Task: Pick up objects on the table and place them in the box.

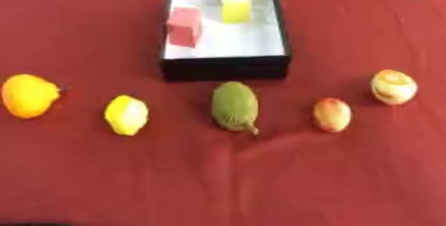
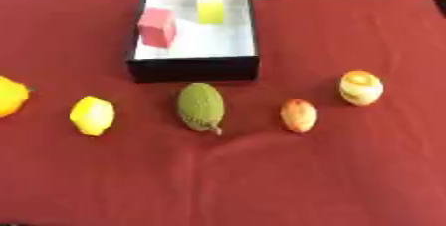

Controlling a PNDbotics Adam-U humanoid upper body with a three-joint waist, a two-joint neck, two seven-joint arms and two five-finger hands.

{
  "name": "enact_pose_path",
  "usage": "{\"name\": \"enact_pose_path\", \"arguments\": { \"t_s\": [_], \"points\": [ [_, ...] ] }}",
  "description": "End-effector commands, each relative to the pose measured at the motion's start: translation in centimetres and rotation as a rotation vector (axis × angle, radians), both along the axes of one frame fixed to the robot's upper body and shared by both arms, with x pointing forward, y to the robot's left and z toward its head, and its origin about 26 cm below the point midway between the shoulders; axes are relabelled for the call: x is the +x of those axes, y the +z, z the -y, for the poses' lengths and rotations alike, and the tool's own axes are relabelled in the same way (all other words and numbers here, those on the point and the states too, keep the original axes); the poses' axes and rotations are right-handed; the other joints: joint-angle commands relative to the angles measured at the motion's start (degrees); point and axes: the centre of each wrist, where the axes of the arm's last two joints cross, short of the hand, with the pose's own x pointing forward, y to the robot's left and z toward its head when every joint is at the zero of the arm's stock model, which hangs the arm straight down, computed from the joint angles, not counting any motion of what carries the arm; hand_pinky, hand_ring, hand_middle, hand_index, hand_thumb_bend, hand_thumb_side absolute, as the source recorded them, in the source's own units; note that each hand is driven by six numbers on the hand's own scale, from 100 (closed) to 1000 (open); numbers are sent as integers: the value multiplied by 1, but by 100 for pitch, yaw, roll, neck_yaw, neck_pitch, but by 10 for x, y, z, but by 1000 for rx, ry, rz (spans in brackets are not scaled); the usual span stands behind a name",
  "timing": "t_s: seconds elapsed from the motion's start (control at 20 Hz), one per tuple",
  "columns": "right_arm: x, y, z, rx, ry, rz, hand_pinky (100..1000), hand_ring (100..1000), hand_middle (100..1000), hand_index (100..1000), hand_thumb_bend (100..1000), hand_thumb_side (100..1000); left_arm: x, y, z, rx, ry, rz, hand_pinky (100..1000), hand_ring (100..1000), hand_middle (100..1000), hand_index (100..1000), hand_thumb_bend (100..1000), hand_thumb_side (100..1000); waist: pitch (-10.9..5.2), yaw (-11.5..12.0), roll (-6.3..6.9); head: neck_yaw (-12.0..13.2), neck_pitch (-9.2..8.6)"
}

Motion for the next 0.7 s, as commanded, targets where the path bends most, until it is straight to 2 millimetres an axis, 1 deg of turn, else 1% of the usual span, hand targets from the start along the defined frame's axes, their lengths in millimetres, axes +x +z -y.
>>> {"name": "enact_pose_path", "arguments": {
  "t_s": [0.05, 0.4, 0.45, 0.5, 0.6, 0.65, 0.7],
  "points": [
    [-7, 17, 3, -48, -12, 36, 900, 903, 919, 952, 577, 395, -5, 14, -4, 14, 15, 40, 764, 829, 803, 897, 690, 636, -151, 0, 17, -33, -24],
    [-11, 20, -1, -101, -5, 44, 900, 903, 918, 954, 566, 399, -5, 12, -3, 14, 15, 33, 761, 828, 802, 896, 689, 634, -153, -5, 6, -52, 0],
    [-13, 21, -2, -129, -4, 50, 900, 904, 918, 957, 583, 397, -5, 13, -4, 16, 16, 32, 761, 828, 802, 896, 688, 634, -153, -5, 7, -57, 6],
    [-16, 24, -4, -172, 0, 59, 900, 904, 918, 956, 590, 379, -5, 13, -4, 18, 17, 31, 761, 828, 802, 895, 688, 634, -152, -5, 8, -59, 8],
    [-26, 33, -11, -317, 16, 91, 900, 906, 919, 956, 604, 348, -6, 13, -6, 24, 20, 28, 761, 828, 802, 895, 688, 634, -145, -12, 9, -57, 2],
    [-33, 39, -16, -416, 30, 114, 902, 910, 917, 953, 632, 292, -6, 13, -7, 27, 23, 26, 761, 828, 802, 894, 688, 634, -142, -22, 4, -54, 5],
    [-41, 45, -22, -537, 48, 143, 903, 911, 917, 954, 635, 290, -7, 14, -8, 29, 25, 24, 761, 828, 802, 894, 688, 633, -139, -33, 1, -50, 10]
  ]
}}
